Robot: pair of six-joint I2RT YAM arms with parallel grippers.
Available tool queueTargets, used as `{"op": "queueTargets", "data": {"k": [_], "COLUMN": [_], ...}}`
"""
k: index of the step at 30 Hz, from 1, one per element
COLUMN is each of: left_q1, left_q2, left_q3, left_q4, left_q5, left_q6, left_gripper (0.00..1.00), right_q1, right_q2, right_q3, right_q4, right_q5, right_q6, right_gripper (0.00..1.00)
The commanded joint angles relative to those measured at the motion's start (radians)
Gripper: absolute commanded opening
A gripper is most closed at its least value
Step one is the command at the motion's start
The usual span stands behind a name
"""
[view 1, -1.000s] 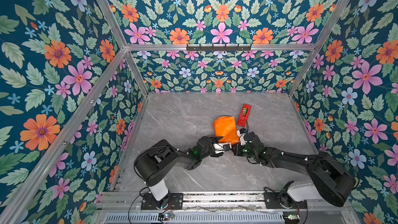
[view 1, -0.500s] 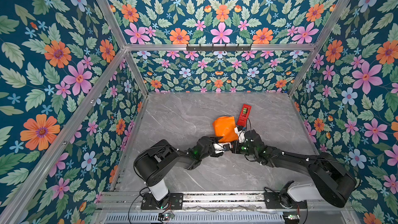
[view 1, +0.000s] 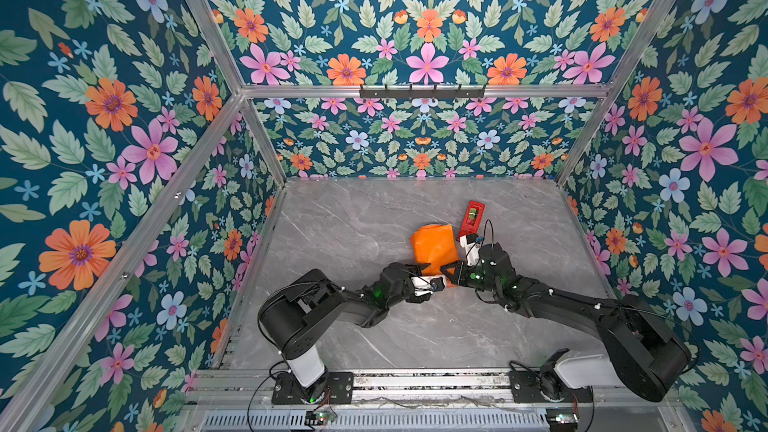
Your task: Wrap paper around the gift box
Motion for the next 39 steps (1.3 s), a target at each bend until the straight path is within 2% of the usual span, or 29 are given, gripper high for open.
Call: {"op": "queueTargets", "data": {"k": [1,5,11,14,18,21,23,25,27,28,30,34,39], "left_q1": [0.001,0.002,-0.001,-0.001,-0.002,0.004,0.035,0.095,0.149,0.163,0.172,0.178,0.185], "left_q2": [0.005,-0.006,-0.055,-0.096,-0.181,-0.262,-0.297,-0.304,-0.271,-0.241,-0.176,-0.051,0.021], "left_q3": [0.001,0.01,0.026,0.025,-0.016,-0.08,-0.112,-0.085,-0.01,0.019,0.049,0.123,0.184], "left_q4": [-0.114,-0.105,-0.085,-0.06,0.008,0.077,0.094,-0.01,-0.203,-0.25,-0.243,-0.203,-0.192], "left_q5": [0.006,0.008,0.022,0.044,0.051,-0.033,-0.131,-0.186,-0.136,-0.088,-0.004,0.116,0.136], "left_q6": [-0.022,-0.048,-0.127,-0.18,-0.296,-0.502,-0.749,-1.076,-1.349,-1.446,-1.591,-1.724,-1.746], "left_gripper": [0.69,0.74,0.9,1.0,1.0,1.0,1.0,0.99,0.96,0.94,0.91,0.91,0.92], "right_q1": [-0.031,-0.082,-0.108,-0.128,-0.158,-0.159,-0.162,-0.171,-0.185,-0.192,-0.2,-0.201,-0.201], "right_q2": [-0.035,-0.088,-0.164,-0.208,-0.217,-0.152,-0.092,-0.031,0.034,0.068,0.125,0.228,0.325], "right_q3": [-0.005,-0.006,0.009,0.014,0.039,0.099,0.152,0.202,0.249,0.271,0.306,0.359,0.395], "right_q4": [-0.008,-0.102,-0.282,-0.347,-0.396,-0.402,-0.416,-0.416,-0.419,-0.415,-0.401,-0.363,-0.284], "right_q5": [-0.059,-0.123,-0.09,-0.028,0.028,0.031,0.033,0.029,0.02,0.007,-0.016,-0.084,-0.173], "right_q6": [-0.005,-0.039,-0.108,-0.104,-0.092,-0.093,-0.085,-0.072,-0.062,-0.055,-0.045,-0.015,0.024], "right_gripper": [0.11,0.13,0.19,0.35,0.52,0.62,0.66,0.7,0.73,0.74,0.76,0.77,0.77]}}
